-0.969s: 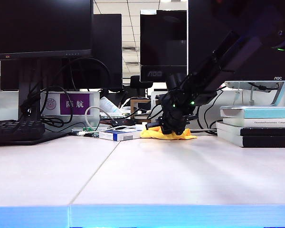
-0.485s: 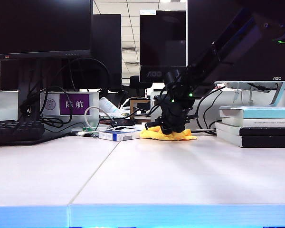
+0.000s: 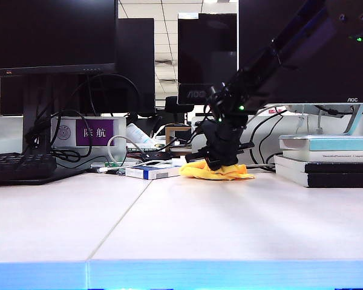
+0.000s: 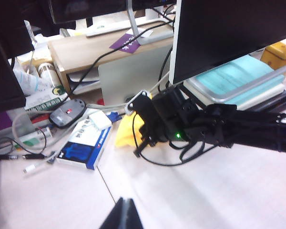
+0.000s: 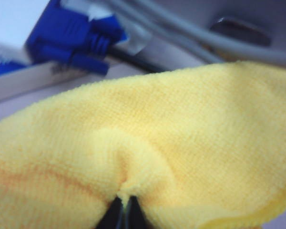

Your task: Wipe the table from front to back using the rag.

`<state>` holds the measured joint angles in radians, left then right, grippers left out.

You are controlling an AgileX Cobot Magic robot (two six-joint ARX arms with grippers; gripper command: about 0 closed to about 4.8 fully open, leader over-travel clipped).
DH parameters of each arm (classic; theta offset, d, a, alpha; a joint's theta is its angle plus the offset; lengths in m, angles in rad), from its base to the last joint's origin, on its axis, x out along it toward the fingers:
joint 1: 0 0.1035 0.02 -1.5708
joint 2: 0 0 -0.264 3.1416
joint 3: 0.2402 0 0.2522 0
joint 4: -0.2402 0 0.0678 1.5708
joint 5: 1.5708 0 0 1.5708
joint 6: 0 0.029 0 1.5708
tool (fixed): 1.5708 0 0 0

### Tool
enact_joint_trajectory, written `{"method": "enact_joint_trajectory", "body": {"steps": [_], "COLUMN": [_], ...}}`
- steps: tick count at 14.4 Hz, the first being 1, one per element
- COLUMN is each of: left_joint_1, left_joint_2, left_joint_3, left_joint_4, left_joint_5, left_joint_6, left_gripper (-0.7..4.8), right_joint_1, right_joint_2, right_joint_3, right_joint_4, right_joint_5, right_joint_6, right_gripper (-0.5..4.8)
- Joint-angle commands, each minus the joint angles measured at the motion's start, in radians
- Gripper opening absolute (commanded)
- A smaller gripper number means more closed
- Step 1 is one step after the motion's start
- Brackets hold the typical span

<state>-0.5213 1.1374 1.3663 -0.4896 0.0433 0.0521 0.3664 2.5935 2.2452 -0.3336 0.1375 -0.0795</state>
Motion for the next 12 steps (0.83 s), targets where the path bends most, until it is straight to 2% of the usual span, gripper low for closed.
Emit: {"method": "enact_joint_trajectory", "body": {"steps": [1, 4, 7, 10, 12], "left_joint_1": [-0.001, -0.001, -0.001, -0.001, -0.001], "left_joint_2": [-0.003, -0.003, -0.003, -0.003, -0.003], "left_joint_3": [0.003, 0.003, 0.003, 0.003, 0.003], "left_joint_4": [0.026, 0.028, 0.027, 0.027, 0.027], "left_joint_5": [0.011, 0.032, 0.031, 0.031, 0.031], "left_joint_6": [0.0, 0.0, 0.0, 0.0, 0.001], "left_gripper": [-0.05, -0.05, -0.05, -0.05, -0.05], "right_joint_1": [0.022, 0.047, 0.048, 0.048, 0.049], "right_joint_2": [-0.002, -0.026, -0.048, -0.089, -0.091], "right_joint_3": [-0.007, -0.007, -0.007, -0.009, -0.009], "right_joint_4": [-0.127, -0.241, -0.35, -0.506, -0.581], "right_joint_5": [-0.025, -0.035, -0.04, -0.119, -0.122], "right_joint_6": [0.002, 0.054, 0.054, 0.079, 0.079], "right_gripper": [-0.06, -0.06, -0.06, -0.06, -0.06]}}
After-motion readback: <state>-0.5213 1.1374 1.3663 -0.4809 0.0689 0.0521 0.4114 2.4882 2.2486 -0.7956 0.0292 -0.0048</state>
